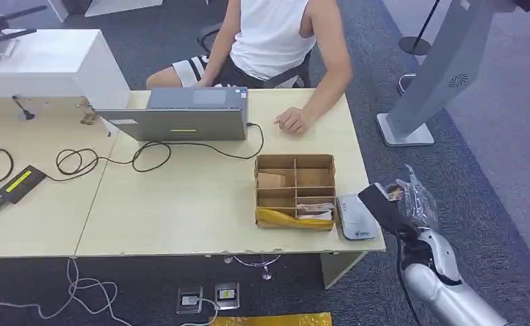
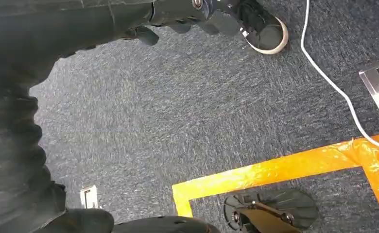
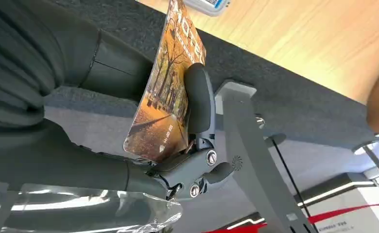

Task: Pass the card to the sensor for recognition and then transmit it.

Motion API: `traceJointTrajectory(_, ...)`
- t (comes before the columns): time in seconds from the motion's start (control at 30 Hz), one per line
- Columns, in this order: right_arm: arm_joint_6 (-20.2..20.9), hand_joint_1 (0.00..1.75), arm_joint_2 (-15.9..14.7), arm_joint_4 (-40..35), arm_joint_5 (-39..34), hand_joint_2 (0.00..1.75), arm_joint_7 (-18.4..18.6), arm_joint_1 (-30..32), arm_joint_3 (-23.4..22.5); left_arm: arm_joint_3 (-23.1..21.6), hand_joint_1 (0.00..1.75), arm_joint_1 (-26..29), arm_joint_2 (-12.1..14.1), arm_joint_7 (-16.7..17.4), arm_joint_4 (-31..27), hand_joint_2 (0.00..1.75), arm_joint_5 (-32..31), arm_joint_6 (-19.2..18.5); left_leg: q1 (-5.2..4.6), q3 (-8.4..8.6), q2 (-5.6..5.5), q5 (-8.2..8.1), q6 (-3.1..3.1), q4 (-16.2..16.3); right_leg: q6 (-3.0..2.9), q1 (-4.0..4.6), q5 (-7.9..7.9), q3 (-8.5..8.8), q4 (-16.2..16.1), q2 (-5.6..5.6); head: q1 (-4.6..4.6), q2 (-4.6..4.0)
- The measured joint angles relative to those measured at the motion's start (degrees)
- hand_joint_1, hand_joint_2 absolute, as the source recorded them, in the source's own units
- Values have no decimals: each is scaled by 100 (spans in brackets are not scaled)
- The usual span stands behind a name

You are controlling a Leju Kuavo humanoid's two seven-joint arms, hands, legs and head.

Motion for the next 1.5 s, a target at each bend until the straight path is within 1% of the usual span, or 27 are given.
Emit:
traceJointTrajectory(0.13, 52, 175, 22, 81, -2, 175, -6, 6, -7, 0, 0, 7, 11, 24, -24, 175, 0, 0, 0, 0, 0, 0, 0, 0, 0, 0, 0, 0, 0, 0, 0, 2)
traceJointTrajectory(0.27, 232, 175, 64, 195, -17, 175, -39, 66, -4, 0, 0, 21, 42, 184, -107, 175, 0, 0, 0, -1, -1, 0, 0, 0, 0, 0, 0, 0, 0, -1, 0, 2)
traceJointTrajectory(0.37, 280, 175, 102, 288, -30, 175, -68, 139, 6, 0, 0, 44, 68, 240, -184, 175, 17, 0, 0, -3, -1, 0, 0, -1, 0, 0, 0, -1, 0, -1, -2, 2)
traceJointTrajectory(0.67, 432, 175, 252, 600, -63, 175, -205, 204, 48, -50, 0, 90, 151, 389, -404, 175, 243, -2, 1, 0, 3, 0, 0, -1, 0, 1, 0, -1, 0, 2, 4, 2)
traceJointTrajectory(1.17, 533, 175, 448, 791, -102, 175, -302, 183, 50, -103, 0, 103, 205, 407, -527, 175, 315, 0, 0, 11, 7, 0, 0, -1, 0, 1, 0, 8, 0, 7, 0, 2)
traceJointTrajectory(1.5, 514, 175, 533, 872, -166, 175, -350, 124, 50, -107, 0, 106, 214, 422, -544, 175, 358, 0, 0, 15, 7, 0, 0, -1, 1, 1, 0, 12, 0, 7, 0, 2)
